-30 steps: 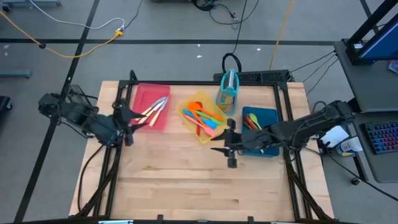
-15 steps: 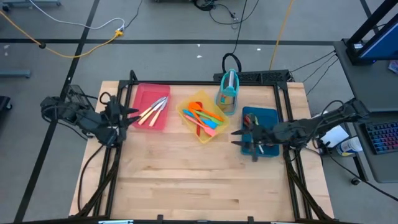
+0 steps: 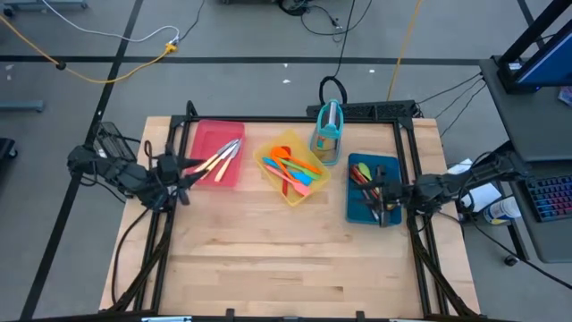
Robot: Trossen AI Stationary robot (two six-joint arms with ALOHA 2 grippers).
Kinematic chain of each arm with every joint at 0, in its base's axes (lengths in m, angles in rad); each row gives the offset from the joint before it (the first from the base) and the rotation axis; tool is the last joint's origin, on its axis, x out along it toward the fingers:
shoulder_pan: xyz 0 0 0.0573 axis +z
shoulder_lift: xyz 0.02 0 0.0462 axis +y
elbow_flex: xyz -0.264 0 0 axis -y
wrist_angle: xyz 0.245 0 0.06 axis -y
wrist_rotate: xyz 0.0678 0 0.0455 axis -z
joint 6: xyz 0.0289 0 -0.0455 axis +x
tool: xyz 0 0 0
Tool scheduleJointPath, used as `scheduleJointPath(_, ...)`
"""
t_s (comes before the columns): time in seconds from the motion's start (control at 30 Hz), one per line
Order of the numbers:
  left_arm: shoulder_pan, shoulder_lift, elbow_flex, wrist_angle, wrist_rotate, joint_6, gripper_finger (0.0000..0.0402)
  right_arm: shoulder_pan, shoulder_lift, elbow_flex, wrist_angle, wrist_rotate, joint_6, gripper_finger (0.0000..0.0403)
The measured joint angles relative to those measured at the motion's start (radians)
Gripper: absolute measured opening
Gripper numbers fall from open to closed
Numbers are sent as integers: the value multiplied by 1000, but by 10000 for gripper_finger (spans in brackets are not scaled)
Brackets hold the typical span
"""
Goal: Pick & Place Kitchen Items
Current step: Return to Home Position
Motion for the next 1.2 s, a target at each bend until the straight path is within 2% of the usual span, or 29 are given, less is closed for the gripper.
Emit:
scheduleJointPath(0.23,10,0,-102,78,0,-21,145,-14,-110,-81,-1,1,-1,152)
scheduleJointPath(0.4,50,0,-194,249,24,32,145,-14,-156,-91,-1,2,-35,152)
scheduleJointPath(0.57,126,-2,-260,364,117,104,145,-14,-169,-91,-1,2,-55,151)
scheduleJointPath(0.77,259,-2,-265,371,206,101,145,-41,-168,-91,-18,3,-52,149)
scheduleJointPath(0.97,414,-15,-265,358,432,108,145,-94,-172,-91,-27,2,-69,152)
scheduleJointPath(1.2,527,-12,-265,341,524,62,145,-129,-172,-91,-73,-26,-54,149)
